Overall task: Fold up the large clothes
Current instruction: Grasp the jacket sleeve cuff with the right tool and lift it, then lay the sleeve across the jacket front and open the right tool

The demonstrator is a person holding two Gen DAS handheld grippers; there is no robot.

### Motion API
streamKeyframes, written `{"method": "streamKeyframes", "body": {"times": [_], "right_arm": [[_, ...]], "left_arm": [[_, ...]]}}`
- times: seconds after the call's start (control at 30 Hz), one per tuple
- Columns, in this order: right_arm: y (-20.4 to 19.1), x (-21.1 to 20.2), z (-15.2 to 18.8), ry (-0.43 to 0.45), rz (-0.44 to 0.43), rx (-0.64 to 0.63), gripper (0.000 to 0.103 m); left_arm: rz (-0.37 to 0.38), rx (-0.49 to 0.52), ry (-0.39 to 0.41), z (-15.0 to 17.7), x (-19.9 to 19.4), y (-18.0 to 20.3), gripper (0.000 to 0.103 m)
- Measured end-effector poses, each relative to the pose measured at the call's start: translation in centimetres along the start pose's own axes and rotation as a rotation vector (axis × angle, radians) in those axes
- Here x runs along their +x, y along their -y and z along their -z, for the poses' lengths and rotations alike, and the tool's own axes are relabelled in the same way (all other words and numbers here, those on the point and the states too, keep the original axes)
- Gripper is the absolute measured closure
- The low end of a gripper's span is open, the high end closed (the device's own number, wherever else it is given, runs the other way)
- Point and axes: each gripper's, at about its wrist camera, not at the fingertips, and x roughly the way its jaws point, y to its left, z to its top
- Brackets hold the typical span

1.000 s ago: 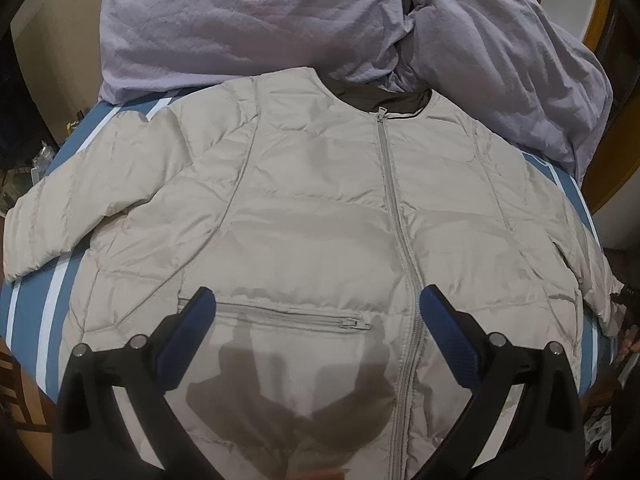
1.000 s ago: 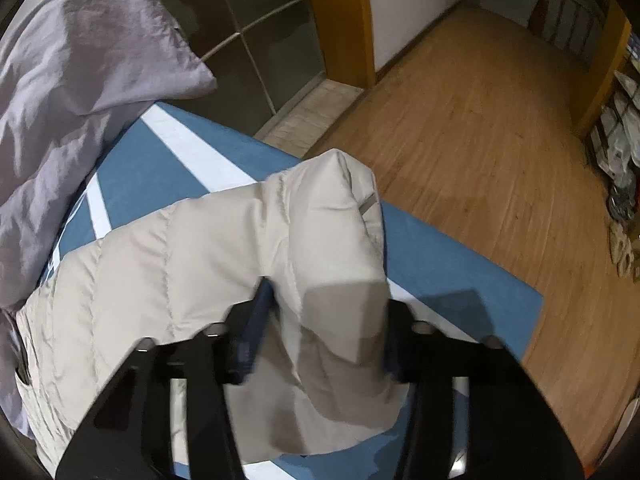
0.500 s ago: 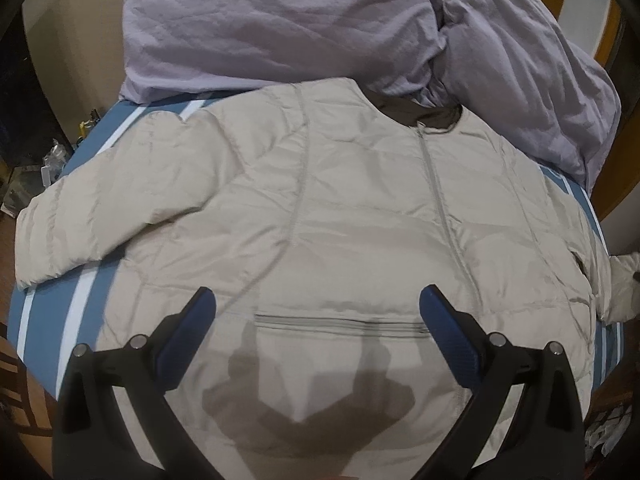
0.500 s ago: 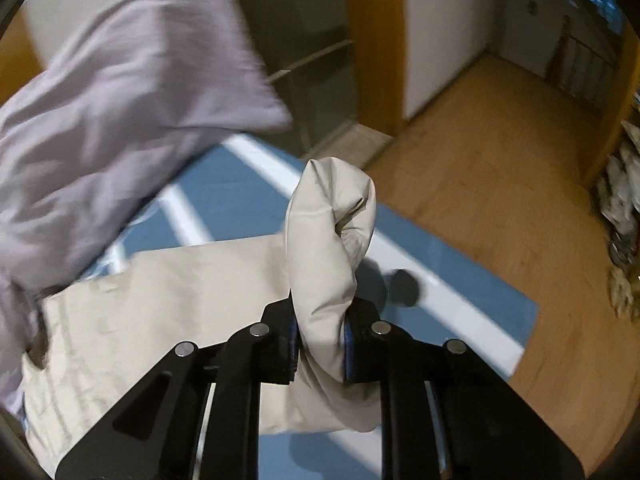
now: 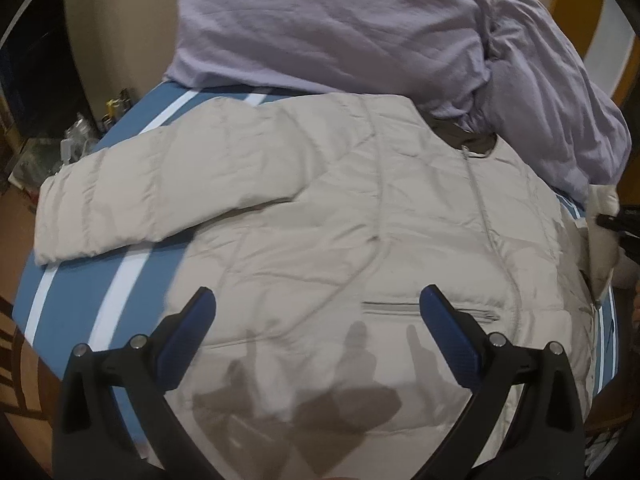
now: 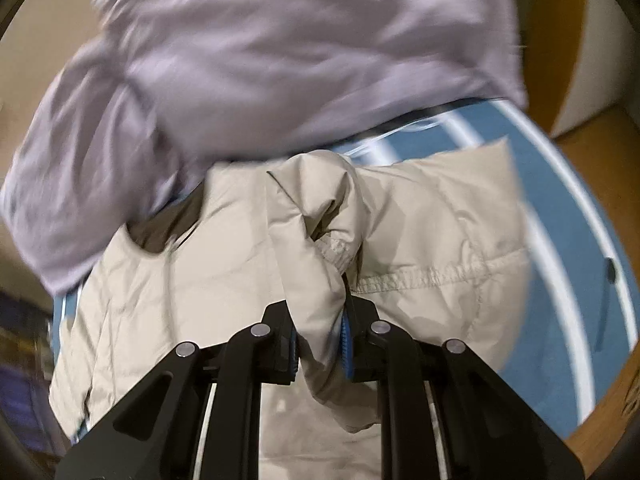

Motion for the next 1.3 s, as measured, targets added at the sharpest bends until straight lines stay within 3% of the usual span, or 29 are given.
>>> {"method": "streamKeyframes", "body": {"times": [0.23, 0.57, 0.73, 0.83, 0.9, 1.0, 1.07, 1.17, 1.3], "right_arm": [[-9.2, 3.4, 1.9, -0.091, -0.075, -0.116, 0.086], [-16.5, 4.4, 3.5, -0.129, -0.202, -0.184, 0.087], [-17.3, 7.0, 4.6, -0.191, -0.166, -0.225, 0.082], [-17.1, 7.0, 5.0, -0.225, -0.185, -0.228, 0.065], [-16.9, 5.8, 4.5, -0.196, -0.216, -0.225, 0.045], [-15.6, 3.0, 3.0, -0.071, -0.249, -0.199, 0.045], [-14.9, 2.7, 2.3, -0.023, -0.2, -0.184, 0.045], [-14.4, 4.2, 2.1, -0.041, -0.105, -0.202, 0.045], [-14.5, 6.1, 3.5, -0.103, -0.08, -0.224, 0.043]], "left_arm": [[-0.024, -0.044, 0.008, 0.0, -0.5, -3.2, 0.002], [-0.033, -0.06, -0.001, 0.2, -0.4, -4.9, 0.002], [-0.033, -0.062, -0.003, 0.0, -0.3, -5.3, 0.002], [-0.033, -0.06, 0.003, -0.1, -0.4, -5.5, 0.002], [-0.036, -0.062, 0.002, -0.2, -0.3, -5.7, 0.002], [-0.043, -0.074, -0.004, -0.5, 0.0, -6.2, 0.002], [-0.048, -0.084, -0.007, -0.7, 0.2, -6.7, 0.002], [-0.062, -0.092, -0.009, -0.9, 0.6, -7.4, 0.002], [-0.085, -0.109, -0.004, -1.4, 0.9, -8.8, 0.002]]}}
